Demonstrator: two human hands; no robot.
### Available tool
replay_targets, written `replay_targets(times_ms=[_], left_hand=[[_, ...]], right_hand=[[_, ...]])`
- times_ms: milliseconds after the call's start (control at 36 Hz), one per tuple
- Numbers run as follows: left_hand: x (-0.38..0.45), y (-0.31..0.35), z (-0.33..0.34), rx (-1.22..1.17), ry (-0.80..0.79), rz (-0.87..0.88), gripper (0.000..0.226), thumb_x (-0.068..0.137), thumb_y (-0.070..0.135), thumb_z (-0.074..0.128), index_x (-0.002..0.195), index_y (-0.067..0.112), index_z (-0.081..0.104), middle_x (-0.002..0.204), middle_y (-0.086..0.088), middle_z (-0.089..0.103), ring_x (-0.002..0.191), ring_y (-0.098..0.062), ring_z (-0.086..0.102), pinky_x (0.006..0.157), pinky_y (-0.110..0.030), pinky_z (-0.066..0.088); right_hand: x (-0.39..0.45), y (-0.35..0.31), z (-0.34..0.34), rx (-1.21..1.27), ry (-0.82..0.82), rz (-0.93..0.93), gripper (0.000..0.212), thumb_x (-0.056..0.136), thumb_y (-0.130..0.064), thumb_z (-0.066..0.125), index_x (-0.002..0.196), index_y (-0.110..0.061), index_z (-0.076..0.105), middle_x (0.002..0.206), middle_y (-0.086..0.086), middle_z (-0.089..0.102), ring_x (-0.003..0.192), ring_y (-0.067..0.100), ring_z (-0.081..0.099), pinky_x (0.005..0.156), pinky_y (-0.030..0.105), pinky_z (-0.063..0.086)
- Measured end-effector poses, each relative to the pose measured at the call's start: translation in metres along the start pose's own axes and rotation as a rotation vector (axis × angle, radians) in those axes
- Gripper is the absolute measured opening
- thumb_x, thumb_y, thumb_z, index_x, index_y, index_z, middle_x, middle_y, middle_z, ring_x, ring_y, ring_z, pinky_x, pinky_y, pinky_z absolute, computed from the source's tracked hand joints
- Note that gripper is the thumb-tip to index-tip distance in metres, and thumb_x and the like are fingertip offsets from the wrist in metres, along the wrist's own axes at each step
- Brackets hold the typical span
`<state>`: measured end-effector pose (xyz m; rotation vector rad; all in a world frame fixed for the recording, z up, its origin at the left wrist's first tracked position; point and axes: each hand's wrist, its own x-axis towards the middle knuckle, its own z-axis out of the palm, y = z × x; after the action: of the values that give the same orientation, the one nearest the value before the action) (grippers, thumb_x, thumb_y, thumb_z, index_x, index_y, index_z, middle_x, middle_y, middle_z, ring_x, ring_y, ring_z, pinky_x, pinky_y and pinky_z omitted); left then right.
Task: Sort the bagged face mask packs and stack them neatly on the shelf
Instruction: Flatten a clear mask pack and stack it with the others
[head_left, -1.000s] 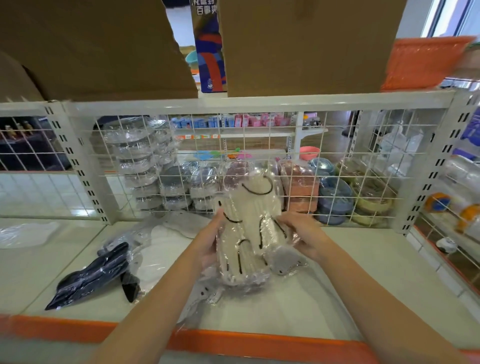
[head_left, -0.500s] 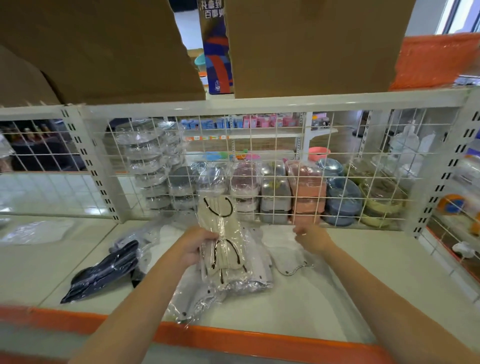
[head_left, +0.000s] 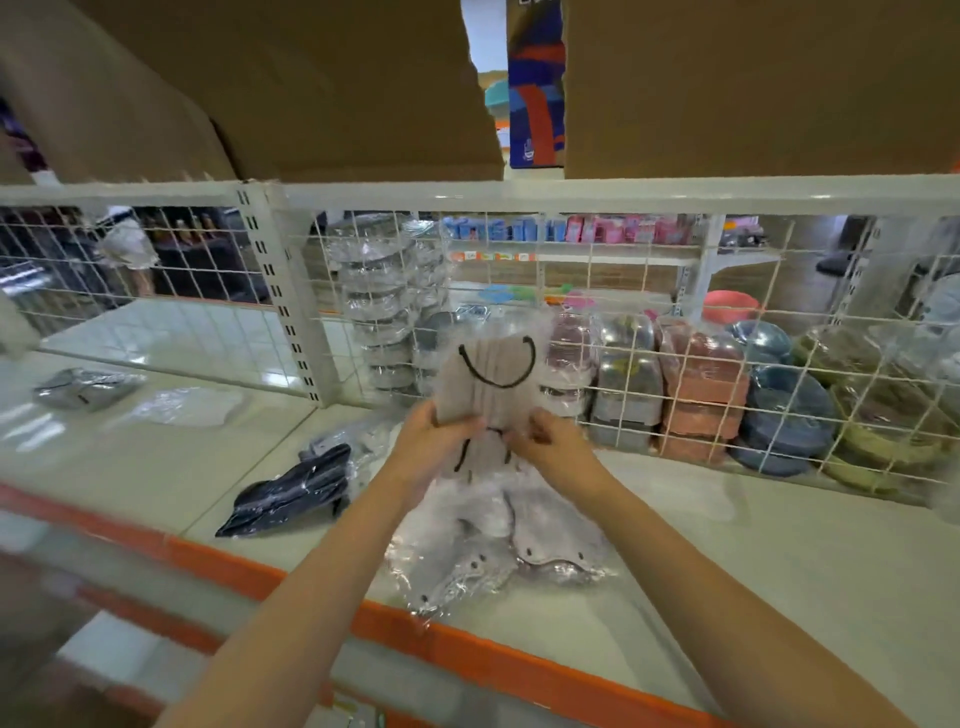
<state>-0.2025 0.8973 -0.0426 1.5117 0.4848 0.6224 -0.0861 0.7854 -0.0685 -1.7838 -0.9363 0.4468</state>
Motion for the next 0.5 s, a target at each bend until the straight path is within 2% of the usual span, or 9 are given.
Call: replay_targets(times_ms=[83,167,222,278,306,389,444,500], left_hand=[[-0.004,-0.001,-0.015,0.066,0.033,0.053,0.024,0.075,0.0,0.073,0.089,0.018,0.069,0.084,0.004,0.072,0.08,-0.01,0.069,0.074,-0.024,0.057],[-0.01,-0.016,-0.027,0.115,0.086,-0.009,0.017,0.073,0.003,0.076,0.088,0.01,0.071,0.076,0.003,0.073,0.073,-0.009,0.07,0.064,-0.019,0.054],[-0.011,-0.029,-0.038,0.069,0.147,-0.064,0.019,0.078,0.007,0.074,0.096,0.003,0.071,0.086,-0.006,0.074,0.084,-0.017,0.071,0.073,-0.025,0.056],[-0.007,-0.032,-0.051,-0.067,0.229,-0.149,0.032,0.076,0.015,0.075,0.103,0.0,0.068,0.097,-0.012,0.072,0.095,-0.027,0.068,0.084,-0.037,0.054],[-0.005,-0.03,-0.059,-0.189,0.247,-0.181,0.035,0.074,0.018,0.075,0.103,0.0,0.067,0.099,-0.014,0.07,0.096,-0.029,0.066,0.086,-0.039,0.053],[0.001,-0.016,-0.086,-0.623,0.238,-0.207,0.016,0.087,0.009,0.062,0.102,0.005,0.064,0.103,-0.015,0.067,0.097,-0.029,0.064,0.092,-0.046,0.049],[0.003,-0.009,-0.11,-0.728,0.259,-0.208,0.022,0.089,0.008,0.059,0.111,0.004,0.062,0.111,-0.016,0.066,0.105,-0.028,0.063,0.09,-0.044,0.052],[0.006,-0.01,-0.135,-0.731,0.257,-0.195,0.038,0.087,0.008,0.061,0.123,-0.001,0.057,0.12,-0.021,0.062,0.114,-0.032,0.059,0.093,-0.045,0.051]], right_hand=[[0.003,-0.003,0.022,-0.071,-0.047,-0.001,0.031,0.09,-0.02,0.06,0.068,-0.02,0.039,0.065,-0.006,0.04,0.061,0.008,0.039,0.055,0.022,0.028],[0.001,0.007,0.037,-0.195,-0.184,0.079,0.021,0.09,-0.03,0.059,0.084,-0.012,0.049,0.081,0.0,0.051,0.076,0.014,0.046,0.062,0.024,0.032],[0.002,0.012,0.044,-0.185,-0.187,0.122,0.028,0.089,-0.034,0.061,0.089,-0.008,0.05,0.083,0.002,0.049,0.079,0.017,0.045,0.065,0.027,0.032],[0.005,0.008,0.05,-0.089,-0.139,0.157,0.031,0.086,-0.035,0.065,0.081,-0.013,0.045,0.076,0.0,0.042,0.074,0.015,0.04,0.062,0.027,0.03],[0.01,0.004,0.054,-0.01,-0.102,0.187,0.03,0.084,-0.035,0.067,0.083,-0.014,0.046,0.078,0.0,0.044,0.075,0.015,0.042,0.063,0.026,0.032],[0.022,-0.017,0.072,0.315,-0.095,0.278,0.037,0.081,-0.032,0.071,0.104,-0.011,0.051,0.098,0.004,0.057,0.089,0.017,0.056,0.074,0.026,0.046],[0.03,-0.03,0.095,0.486,-0.155,0.311,0.034,0.078,-0.026,0.073,0.101,-0.012,0.052,0.096,0.004,0.059,0.086,0.015,0.059,0.073,0.027,0.048],[0.033,-0.048,0.124,0.581,-0.181,0.33,0.017,0.081,-0.014,0.069,0.09,-0.014,0.056,0.081,0.0,0.06,0.073,0.011,0.058,0.065,0.024,0.048]])
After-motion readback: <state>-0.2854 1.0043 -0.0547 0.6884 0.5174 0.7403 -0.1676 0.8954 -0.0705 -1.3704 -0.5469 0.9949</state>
